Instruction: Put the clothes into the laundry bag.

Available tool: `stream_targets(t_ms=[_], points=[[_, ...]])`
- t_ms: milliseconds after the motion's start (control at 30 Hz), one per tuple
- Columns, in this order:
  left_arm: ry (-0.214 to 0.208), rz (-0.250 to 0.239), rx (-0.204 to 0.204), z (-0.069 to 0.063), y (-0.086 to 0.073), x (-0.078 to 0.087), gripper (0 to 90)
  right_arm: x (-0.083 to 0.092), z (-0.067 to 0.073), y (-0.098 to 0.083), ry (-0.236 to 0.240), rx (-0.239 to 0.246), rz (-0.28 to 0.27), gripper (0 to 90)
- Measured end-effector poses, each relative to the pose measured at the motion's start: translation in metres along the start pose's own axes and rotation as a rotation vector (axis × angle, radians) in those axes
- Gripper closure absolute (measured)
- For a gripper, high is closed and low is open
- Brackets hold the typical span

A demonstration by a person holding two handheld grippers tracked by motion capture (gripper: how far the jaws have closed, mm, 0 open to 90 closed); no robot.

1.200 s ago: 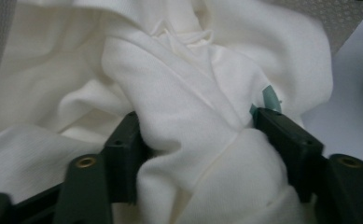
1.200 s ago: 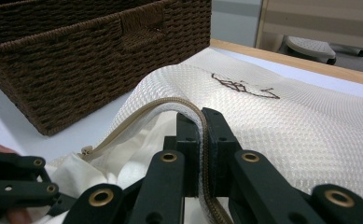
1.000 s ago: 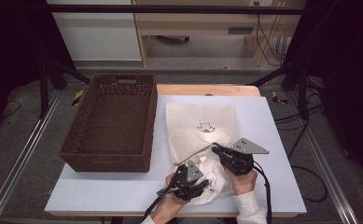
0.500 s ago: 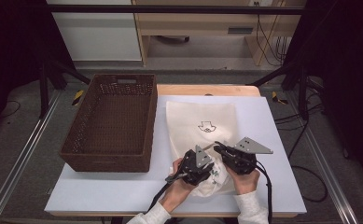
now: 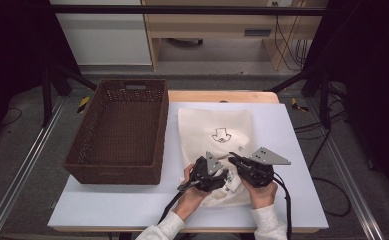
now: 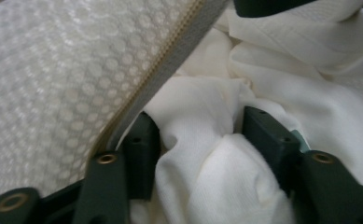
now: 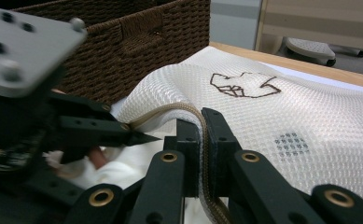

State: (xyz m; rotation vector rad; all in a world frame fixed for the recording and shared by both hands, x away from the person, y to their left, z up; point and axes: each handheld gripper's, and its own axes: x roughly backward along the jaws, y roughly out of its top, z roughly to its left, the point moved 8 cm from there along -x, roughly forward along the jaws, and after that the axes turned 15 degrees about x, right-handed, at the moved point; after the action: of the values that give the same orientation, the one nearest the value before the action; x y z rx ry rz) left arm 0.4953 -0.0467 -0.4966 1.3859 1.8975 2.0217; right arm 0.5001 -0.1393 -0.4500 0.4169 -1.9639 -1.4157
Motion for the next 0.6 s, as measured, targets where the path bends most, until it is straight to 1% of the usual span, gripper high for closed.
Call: stream_targets(t_ms=[100, 133, 200, 233, 300, 367, 400, 433, 467, 500, 533, 600], points=[[-0.044, 0.007, 0.003, -0.004, -0.004, 0.018, 30.1, 0.0, 0.0, 0.0, 0.0, 0.003, 0.003, 86.1], [-0.052, 0.014, -0.005, -0.005, -0.007, 0.025, 27.3, 0.0, 0.0, 0.0, -0.002, 0.003, 0.003, 86.1], [-0.05, 0.02, -0.033, -0.006, -0.013, 0.037, 24.0, 0.0, 0.0, -0.001, -0.003, 0.006, 0.004, 86.1], [-0.047, 0.022, -0.035, -0.005, -0.017, 0.041, 24.0, 0.0, 0.0, 0.0, -0.005, 0.002, 0.004, 86.1], [-0.037, 0.031, -0.014, -0.002, -0.027, 0.046, 23.0, 0.0, -0.001, -0.001, -0.005, 0.002, 0.004, 86.0], [-0.043, 0.051, 0.007, 0.0, -0.036, 0.042, 23.2, 0.0, 0.0, -0.001, -0.005, 0.002, 0.005, 86.0], [-0.046, 0.069, 0.021, 0.002, -0.041, 0.038, 24.5, 0.0, 0.0, -0.001, -0.006, 0.0, 0.007, 86.0], [-0.048, 0.083, 0.027, 0.003, -0.046, 0.032, 28.7, -0.001, 0.0, -0.001, -0.003, 0.005, 0.008, 86.1], [-0.037, 0.091, 0.027, 0.004, -0.049, 0.028, 32.7, -0.001, 0.001, -0.001, -0.005, 0.0, 0.01, 86.0], [-0.025, 0.087, 0.018, 0.004, -0.05, 0.025, 38.0, -0.001, 0.001, -0.001, -0.004, 0.003, 0.01, 86.1], [-0.018, 0.074, 0.013, 0.004, -0.049, 0.024, 45.5, -0.002, 0.001, -0.002, -0.003, 0.005, 0.012, 86.1], [-0.02, 0.063, 0.017, 0.002, -0.046, 0.026, 57.4, -0.002, 0.0, -0.002, -0.002, 0.005, 0.01, 86.1]])
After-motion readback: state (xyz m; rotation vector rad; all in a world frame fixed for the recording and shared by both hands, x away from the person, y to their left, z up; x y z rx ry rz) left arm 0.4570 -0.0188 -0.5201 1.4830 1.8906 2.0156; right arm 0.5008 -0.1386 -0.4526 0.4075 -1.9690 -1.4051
